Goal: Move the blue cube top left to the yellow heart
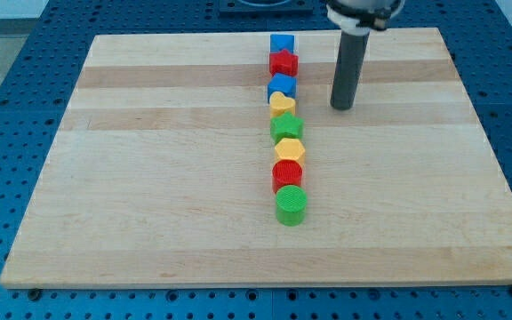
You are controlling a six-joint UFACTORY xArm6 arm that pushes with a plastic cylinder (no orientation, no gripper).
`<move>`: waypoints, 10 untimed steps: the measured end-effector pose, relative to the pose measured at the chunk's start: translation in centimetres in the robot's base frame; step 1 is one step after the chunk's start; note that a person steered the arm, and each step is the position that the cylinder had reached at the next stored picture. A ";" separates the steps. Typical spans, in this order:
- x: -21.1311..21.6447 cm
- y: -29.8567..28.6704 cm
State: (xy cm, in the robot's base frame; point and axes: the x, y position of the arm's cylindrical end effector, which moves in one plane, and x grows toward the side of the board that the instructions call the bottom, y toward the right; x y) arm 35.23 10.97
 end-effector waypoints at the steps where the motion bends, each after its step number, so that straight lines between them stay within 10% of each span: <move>1: -0.2 -3.4; 3: -1.0 -7.9; 5: 0.5 2.7; 7: 25.4 -1.4; 8: 26.6 -7.3; 10: 9.4 -26.0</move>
State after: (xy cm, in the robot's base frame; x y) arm 44.59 -15.01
